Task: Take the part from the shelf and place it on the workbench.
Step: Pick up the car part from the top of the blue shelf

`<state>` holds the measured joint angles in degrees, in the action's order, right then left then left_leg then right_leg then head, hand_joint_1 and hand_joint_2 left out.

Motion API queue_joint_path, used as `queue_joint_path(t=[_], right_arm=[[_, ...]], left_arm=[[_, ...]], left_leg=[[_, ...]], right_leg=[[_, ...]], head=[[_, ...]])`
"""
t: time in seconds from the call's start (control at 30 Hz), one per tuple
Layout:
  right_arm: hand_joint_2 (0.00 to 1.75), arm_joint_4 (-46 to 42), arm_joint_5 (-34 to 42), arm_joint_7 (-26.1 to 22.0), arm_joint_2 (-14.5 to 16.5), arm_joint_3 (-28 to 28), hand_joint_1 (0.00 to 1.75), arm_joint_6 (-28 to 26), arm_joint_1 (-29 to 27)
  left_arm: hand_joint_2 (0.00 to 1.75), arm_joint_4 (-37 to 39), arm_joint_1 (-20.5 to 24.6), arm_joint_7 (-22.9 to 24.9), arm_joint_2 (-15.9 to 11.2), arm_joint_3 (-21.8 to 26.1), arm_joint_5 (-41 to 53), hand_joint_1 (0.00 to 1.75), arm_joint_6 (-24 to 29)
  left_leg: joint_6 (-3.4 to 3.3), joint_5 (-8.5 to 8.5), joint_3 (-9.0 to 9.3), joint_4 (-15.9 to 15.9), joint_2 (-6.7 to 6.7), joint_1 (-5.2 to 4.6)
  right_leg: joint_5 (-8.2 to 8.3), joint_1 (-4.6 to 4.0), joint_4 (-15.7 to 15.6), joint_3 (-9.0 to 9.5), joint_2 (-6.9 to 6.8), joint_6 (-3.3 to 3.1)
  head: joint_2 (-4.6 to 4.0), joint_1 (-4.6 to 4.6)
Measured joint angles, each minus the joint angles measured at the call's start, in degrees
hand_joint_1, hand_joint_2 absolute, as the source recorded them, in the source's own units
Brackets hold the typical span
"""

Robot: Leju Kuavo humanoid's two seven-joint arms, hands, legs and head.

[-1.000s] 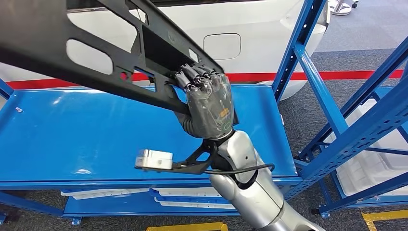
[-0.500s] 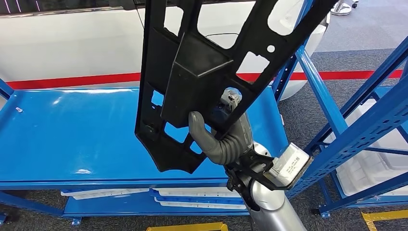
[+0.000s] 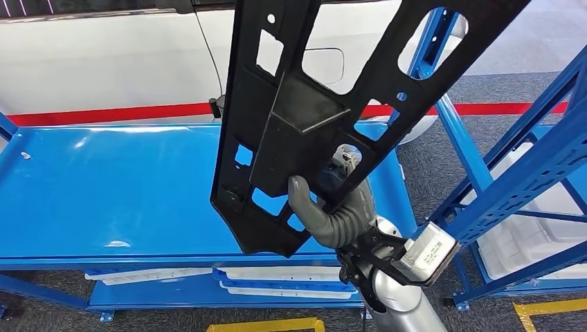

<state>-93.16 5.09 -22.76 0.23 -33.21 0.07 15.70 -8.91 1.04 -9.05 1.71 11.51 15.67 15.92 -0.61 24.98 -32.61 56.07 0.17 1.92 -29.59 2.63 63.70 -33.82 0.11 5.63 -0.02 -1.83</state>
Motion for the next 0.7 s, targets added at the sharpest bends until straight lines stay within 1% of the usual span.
queue_joint_path(t=[0.03,0.07,0.1,0.13,0.17,0.2,0.23,0.27,0.33,0.37,0.4,0.43,0.47,0.5,0.53,0.57,0.6,0.63,0.67,0.7], right_arm=[[1.75,0.0,0.0,0.0,-0.1,0.0,1.75,0.0,-0.1],[1.75,-0.1,0.1,0.0,-0.2,0.1,1.75,0.1,-0.2],[1.75,-0.2,0.2,-0.1,-0.2,0.1,1.75,0.2,-0.4],[1.75,-0.3,0.5,-0.1,-0.3,0.1,1.75,0.4,-0.5],[1.75,-0.4,0.7,-0.1,-0.3,0.2,1.75,0.5,-0.6],[1.75,-0.5,1.0,-0.1,-0.3,0.2,1.75,0.6,-0.7],[1.75,-0.5,1.1,-0.2,-0.2,0.2,1.75,0.7,-0.7],[1.75,-0.6,1.2,-0.2,-0.2,0.2,1.75,0.7,-0.8],[1.75,-0.7,1.2,-0.2,-0.2,0.2,1.75,0.9,-0.9],[1.75,-0.7,1.3,-0.2,-0.3,0.2,1.75,1.0,-1.0],[1.75,-0.7,1.3,-0.2,-0.3,0.2,1.75,1.1,-1.1],[1.75,-0.7,1.4,-0.2,-0.3,0.2,1.75,1.2,-1.3],[1.75,-0.7,1.4,-0.3,-0.3,0.2,1.75,1.3,-1.3],[1.75,-0.7,1.4,-0.3,-0.3,0.2,1.75,1.4,-1.4],[1.75,-0.9,1.4,-0.4,-0.3,0.2,1.75,1.6,-1.4],[1.75,-1.0,1.4,-0.5,-0.2,0.2,1.75,1.6,-1.5],[1.75,-1.1,1.4,-0.6,-0.2,0.2,1.75,1.7,-1.5],[1.75,-1.2,1.4,-0.7,-0.2,0.2,1.75,1.7,-1.5],[1.75,-1.2,1.4,-0.7,-0.2,0.2,1.75,1.7,-1.5],[1.75,-1.3,1.4,-0.8,-0.3,0.2,1.75,1.7,-1.5]], left_arm=[[1.75,0.0,0.0,0.0,0.0,0.0,0.0,0.0,0.0],[1.75,0.0,0.0,0.0,-0.1,0.0,0.0,0.0,0.1],[1.75,0.0,0.0,0.0,-0.1,0.1,0.0,0.0,0.1],[1.75,0.0,0.0,0.0,0.0,0.1,0.0,0.0,0.3],[1.75,0.0,0.0,0.0,0.0,0.2,-0.1,0.0,0.4],[1.75,0.0,-0.1,0.0,0.1,0.3,-0.1,0.0,0.6],[1.75,0.0,-0.1,0.0,0.1,0.3,-0.1,0.0,0.8],[1.75,0.0,-0.1,0.0,0.1,0.4,-0.1,0.0,0.9],[1.75,0.0,-0.1,0.0,0.1,0.5,-0.1,0.0,1.0],[1.75,0.0,-0.1,0.0,0.1,0.6,-0.1,0.0,1.1],[1.75,0.0,-0.1,0.0,0.2,0.6,-0.2,0.0,1.1],[1.75,0.0,-0.1,0.0,0.2,0.7,-0.2,0.0,1.1],[1.75,0.0,-0.1,0.0,0.2,0.8,-0.3,0.0,1.1],[1.75,0.0,0.0,0.0,0.2,0.9,-0.3,0.0,1.1],[1.75,-0.1,0.1,0.0,0.2,0.9,-0.3,0.0,1.1],[1.75,-0.1,0.2,-0.1,0.2,0.9,-0.3,0.0,1.1],[1.75,-0.2,0.2,-0.1,0.1,0.9,-0.3,0.0,1.2],[1.75,-0.2,0.2,-0.1,0.1,1.0,-0.3,0.0,1.2],[1.75,-0.2,0.2,-0.1,0.2,1.0,-0.3,0.0,1.2],[1.75,-0.3,0.2,-0.1,0.2,1.0,-0.3,0.0,1.2]], left_leg=[[0.57,0.14,-0.32,0.5,-0.1,0.13],[1.09,0.24,-0.65,1.1,-0.23,0.12],[1.54,0.22,-0.96,1.4,-0.38,0.08],[1.88,0.08,-1.15,1.6,-0.5,0.11],[2.15,0.07,-1.37,1.8,-0.54,0.24],[2.33,0.62,-1.72,2.3,-0.47,0.38],[2.42,1.94,-2.3,3.6,-0.38,0.47],[2.44,4.09,-3.28,6.1,-0.31,0.49],[2.35,8.98,-5.73,13.3,-0.3,0.35],[2.25,10.5,-6.53,16.3,-0.32,0.31],[2.02,10.83,-6.44,17.6,-0.32,0.26],[1.65,10.1,-5.31,16.8,-0.32,0.15],[1.11,8.74,-3.13,14.0,-0.33,-0.06],[0.38,7.68,-0.34,10.0,-0.32,-0.39],[-0.11,7.02,2.11,6.3,-0.25,-0.72],[-0.45,6.62,3.83,3.6,-0.21,-1.13],[-0.62,6.61,4.59,2.2,-0.18,-1.5],[-0.65,6.28,4.59,2.1,-0.16,-1.83],[-0.91,5.61,4.31,1.7,-0.15,-2.08],[-1.2,4.91,4.07,1.2,0.01,-2.11]], right_leg=[[0.97,0.04,-2.8,1.68,0.14,0.27],[1.24,0.07,-4.3,2.52,0.31,0.06],[1.13,-0.06,-4.3,2.48,0.59,-0.53],[1.26,-0.16,-4.0,2.03,0.78,-1.24],[1.2,-0.03,-4.0,1.7,0.79,-1.93],[1.43,-0.01,-3.9,1.36,0.8,-2.56],[1.77,0.01,-3.9,0.99,0.76,-3.19],[2.16,-0.05,-3.9,0.52,0.72,-3.84],[2.91,-0.58,-3.9,-0.56,0.62,-4.83],[3.29,-0.91,-3.9,-1.09,0.57,-5.15],[3.69,-1.22,-3.9,-1.61,0.53,-5.33],[4.09,-1.51,-3.9,-2.09,0.52,-5.4],[4.5,-1.75,-3.9,-2.53,0.54,-5.41],[4.92,-1.87,-3.9,-2.9,0.55,-5.36],[5.32,-1.99,-4.0,-3.14,0.56,-5.15],[5.69,-1.96,-4.0,-3.23,0.48,-4.84],[6.03,-1.84,-4.1,-3.24,0.36,-4.45],[6.42,-1.73,-4.3,-3.2,0.23,-3.98],[6.84,-1.64,-4.5,-3.17,0.12,-3.53],[6.84,-1.58,-4.4,-3.37,0.07,-3.26]], head=[[0.0,0.0],[0.0,-0.02],[0.0,0.03],[0.0,0.07],[0.0,0.13],[0.0,0.24],[0.0,0.29],[0.0,0.38],[0.0,0.45],[0.0,0.47],[0.0,0.46],[0.0,0.46],[0.0,0.46],[0.0,0.46],[0.0,0.43],[0.0,0.4],[0.0,0.38],[0.0,0.38],[0.0,0.39],[0.0,0.41]])
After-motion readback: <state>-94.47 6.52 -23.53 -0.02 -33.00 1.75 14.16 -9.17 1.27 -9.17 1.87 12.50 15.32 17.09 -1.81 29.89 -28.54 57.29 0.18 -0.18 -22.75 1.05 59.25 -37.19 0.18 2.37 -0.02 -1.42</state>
